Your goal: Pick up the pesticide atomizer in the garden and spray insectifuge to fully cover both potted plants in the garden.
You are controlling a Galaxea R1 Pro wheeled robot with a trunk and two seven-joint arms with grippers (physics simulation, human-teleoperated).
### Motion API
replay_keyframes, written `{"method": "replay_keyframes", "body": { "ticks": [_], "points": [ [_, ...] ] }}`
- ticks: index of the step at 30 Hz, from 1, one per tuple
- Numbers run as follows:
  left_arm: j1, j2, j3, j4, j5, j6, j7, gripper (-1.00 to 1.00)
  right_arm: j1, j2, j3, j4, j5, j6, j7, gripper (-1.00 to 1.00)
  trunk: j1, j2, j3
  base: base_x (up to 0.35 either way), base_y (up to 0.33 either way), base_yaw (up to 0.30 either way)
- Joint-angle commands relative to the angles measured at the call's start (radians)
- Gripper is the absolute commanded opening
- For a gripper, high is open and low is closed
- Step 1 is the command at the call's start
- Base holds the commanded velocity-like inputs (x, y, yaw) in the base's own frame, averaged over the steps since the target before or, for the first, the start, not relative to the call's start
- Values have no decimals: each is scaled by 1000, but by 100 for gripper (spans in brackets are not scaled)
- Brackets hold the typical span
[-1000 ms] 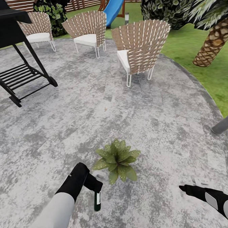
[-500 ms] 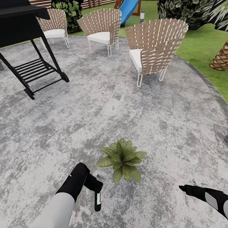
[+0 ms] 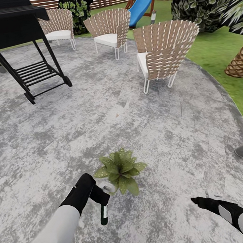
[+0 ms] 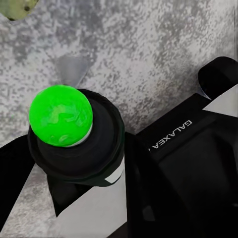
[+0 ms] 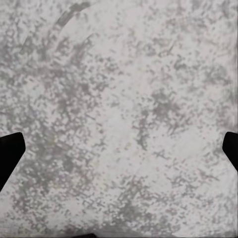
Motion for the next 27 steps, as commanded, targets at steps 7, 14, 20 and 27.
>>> {"method": "replay_keyframes", "body": {
  "ticks": [7,14,20,27],
  "points": [
    [-1,-2,7,-1,-10,5,-9,-100,0,-1,7,-2,-10,6,2,100,0,0,-1,0,-340,226],
    [-1,-3,7,-1,-10,5,-9,-100,0,-1,7,-2,-10,6,2,100,0,0,-1,0,-339,243],
    [-1,-3,7,-1,-10,5,-9,-100,0,-1,7,-2,-11,6,2,100,0,0,-1,0,-339,243],
    [-1,-4,6,-1,-10,5,-9,-100,0,-1,7,-2,-10,6,2,100,0,0,-1,0,-338,243]
  ]
}}
